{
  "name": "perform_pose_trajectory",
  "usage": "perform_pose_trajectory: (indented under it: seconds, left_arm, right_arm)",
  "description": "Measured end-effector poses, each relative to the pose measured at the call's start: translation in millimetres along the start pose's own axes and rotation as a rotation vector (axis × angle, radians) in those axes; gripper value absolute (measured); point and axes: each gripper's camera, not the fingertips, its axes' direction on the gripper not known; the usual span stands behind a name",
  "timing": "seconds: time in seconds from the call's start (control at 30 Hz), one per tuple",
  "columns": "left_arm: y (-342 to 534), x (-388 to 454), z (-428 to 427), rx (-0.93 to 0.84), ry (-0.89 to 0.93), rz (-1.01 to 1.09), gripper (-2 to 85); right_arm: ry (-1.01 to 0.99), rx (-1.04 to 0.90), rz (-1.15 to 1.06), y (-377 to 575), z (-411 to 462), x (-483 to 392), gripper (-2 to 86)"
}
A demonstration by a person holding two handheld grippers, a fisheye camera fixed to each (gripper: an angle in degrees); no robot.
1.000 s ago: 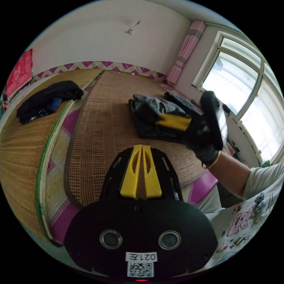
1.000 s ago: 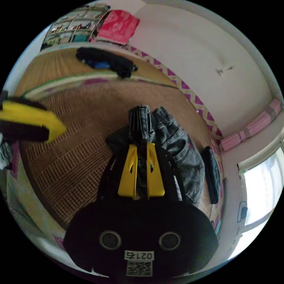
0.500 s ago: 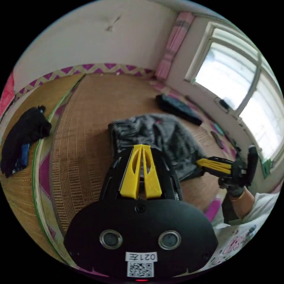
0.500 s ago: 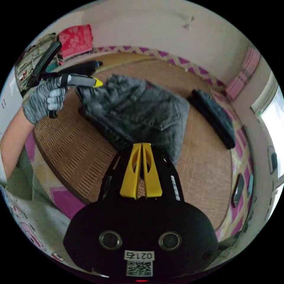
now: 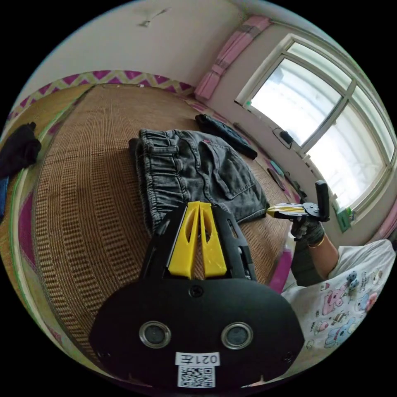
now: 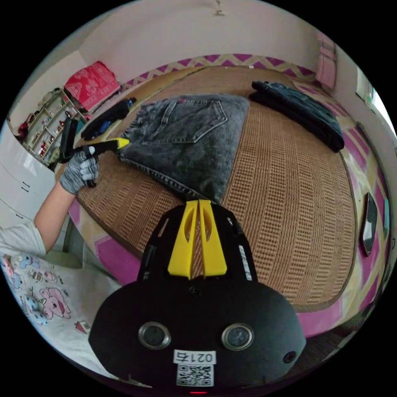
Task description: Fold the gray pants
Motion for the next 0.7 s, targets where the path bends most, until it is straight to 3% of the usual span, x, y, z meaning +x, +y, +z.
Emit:
perform_pose_trajectory:
  seconds: [0.17, 0.33, 0.4, 0.5, 0.7]
  left_arm:
    - [-12.5, -7.5, -37.1, 0.169, 0.008, -0.017, -0.6]
    - [-39.6, -52.6, -52.8, 0.230, 0.055, -0.210, 4.9]
    - [-61.6, -84.7, -45.8, 0.171, 0.143, -0.301, 13.5]
    - [-84.7, -117.5, -23.5, 0.069, 0.268, -0.390, 18.9]
    - [-123.8, -109.7, 9.9, -0.129, 0.265, -0.286, 20.2]
  right_arm:
    - [-0.060, 0.237, 0.110, 14.9, -53.4, 78.6, 1.1]
    - [-0.255, 0.216, 0.133, -26.4, -46.8, 163.4, 8.1]
    - [-0.336, 0.185, 0.170, -50.7, -34.9, 199.0, 9.6]
    - [-0.561, 0.112, 0.254, -93.0, -2.9, 262.9, 13.1]
    - [-0.657, -0.036, 0.307, -147.4, 51.7, 337.2, 17.2]
